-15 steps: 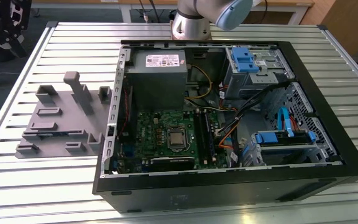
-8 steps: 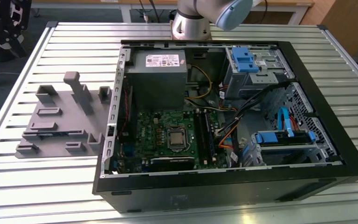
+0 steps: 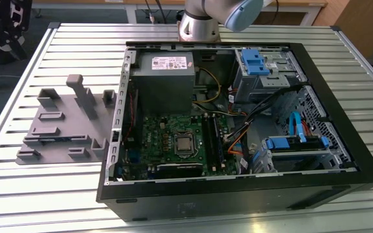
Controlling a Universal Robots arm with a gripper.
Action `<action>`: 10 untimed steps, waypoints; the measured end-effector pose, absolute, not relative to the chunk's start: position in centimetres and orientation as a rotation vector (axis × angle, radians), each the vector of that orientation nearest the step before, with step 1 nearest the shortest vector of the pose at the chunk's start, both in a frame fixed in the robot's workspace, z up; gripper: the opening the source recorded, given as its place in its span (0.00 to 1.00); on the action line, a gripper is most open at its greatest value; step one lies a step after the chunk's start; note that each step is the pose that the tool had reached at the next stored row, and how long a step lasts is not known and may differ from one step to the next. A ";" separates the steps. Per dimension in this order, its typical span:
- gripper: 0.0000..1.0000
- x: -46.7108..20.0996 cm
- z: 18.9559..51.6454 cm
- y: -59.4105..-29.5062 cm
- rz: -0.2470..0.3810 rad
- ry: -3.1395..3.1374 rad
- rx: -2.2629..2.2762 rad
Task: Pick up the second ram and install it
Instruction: 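Pick up the second ram and move it above second insertion slot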
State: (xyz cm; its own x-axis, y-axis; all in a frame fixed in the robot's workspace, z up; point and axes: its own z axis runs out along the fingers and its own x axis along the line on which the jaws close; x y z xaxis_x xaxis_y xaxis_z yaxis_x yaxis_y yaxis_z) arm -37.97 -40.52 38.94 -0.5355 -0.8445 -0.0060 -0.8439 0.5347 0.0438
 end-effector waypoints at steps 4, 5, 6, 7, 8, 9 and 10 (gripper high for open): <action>0.11 -38.0 38.9 -40.5 -0.064 -2.699 1.573; 0.11 -38.0 38.9 -40.5 -0.064 -2.689 1.590; 0.11 -38.1 38.9 -40.5 -0.064 -2.679 1.607; 0.11 -38.1 38.9 -40.5 -0.063 -2.669 1.623; 0.11 -38.1 38.9 -40.5 -0.063 -2.658 1.640; 0.11 -38.1 38.9 -40.5 -0.063 -2.647 1.656; 0.11 -38.1 38.9 -40.5 -0.063 -2.637 1.673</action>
State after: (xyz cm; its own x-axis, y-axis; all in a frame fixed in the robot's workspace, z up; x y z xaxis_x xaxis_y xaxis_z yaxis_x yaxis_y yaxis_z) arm -38.11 -40.54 38.94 -0.4262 -0.9046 -0.0060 -0.9039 0.4256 0.0438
